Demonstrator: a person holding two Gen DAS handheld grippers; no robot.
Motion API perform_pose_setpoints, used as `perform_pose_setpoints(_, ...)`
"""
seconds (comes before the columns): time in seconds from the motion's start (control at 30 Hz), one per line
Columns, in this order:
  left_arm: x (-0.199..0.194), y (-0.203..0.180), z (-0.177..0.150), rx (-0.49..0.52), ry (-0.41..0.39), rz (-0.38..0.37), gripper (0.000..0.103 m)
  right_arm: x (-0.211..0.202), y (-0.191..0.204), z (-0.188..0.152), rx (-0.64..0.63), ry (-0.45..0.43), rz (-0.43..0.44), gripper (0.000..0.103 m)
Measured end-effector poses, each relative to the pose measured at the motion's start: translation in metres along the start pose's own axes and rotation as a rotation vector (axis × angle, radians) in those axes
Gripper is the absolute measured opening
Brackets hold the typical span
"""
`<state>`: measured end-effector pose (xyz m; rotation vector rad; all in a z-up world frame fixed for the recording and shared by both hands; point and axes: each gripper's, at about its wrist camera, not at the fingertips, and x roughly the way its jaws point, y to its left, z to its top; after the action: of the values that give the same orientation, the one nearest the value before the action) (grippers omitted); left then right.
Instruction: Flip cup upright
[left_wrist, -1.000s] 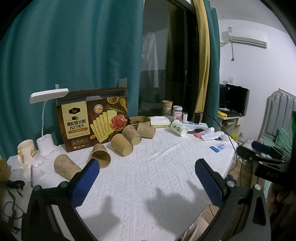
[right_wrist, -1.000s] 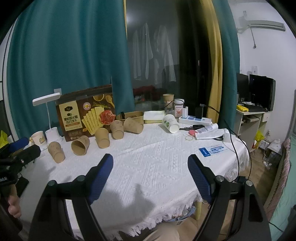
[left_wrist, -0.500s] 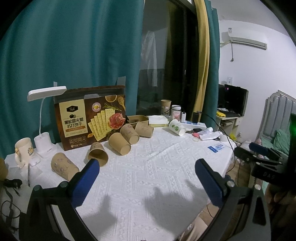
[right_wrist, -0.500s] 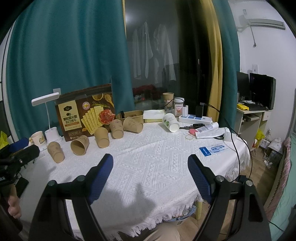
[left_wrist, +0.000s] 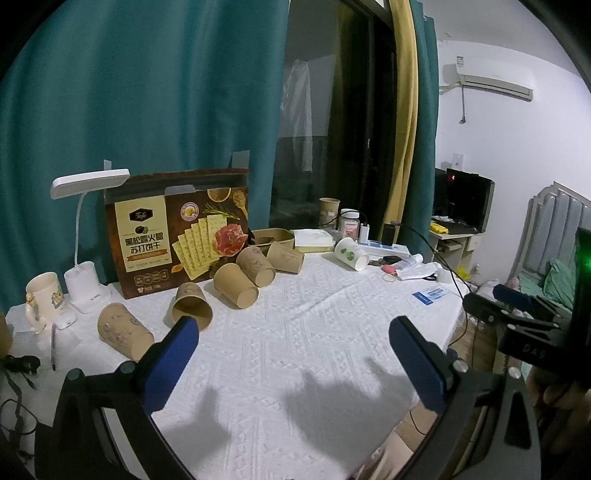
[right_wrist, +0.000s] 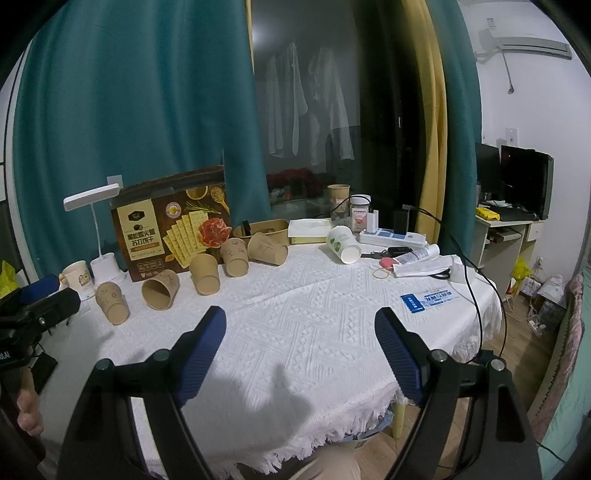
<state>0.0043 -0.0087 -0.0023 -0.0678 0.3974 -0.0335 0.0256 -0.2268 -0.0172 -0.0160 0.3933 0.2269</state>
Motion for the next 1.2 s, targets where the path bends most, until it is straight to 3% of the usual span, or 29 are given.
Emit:
perform_pose_setpoints(0.97, 0.006, -0.002, -0.003, 0.019, 0.007, -0.001, 0.103, 0.012, 0.008, -0.007, 0.005, 0.007, 0.001, 0.081)
perform_pose_setpoints(1.2, 0.022, -0.001, -0.006, -0.004, 0.069, -0.025, 0.103, 0.027, -0.002, -0.012, 0.011, 0.019, -0.004, 0.081)
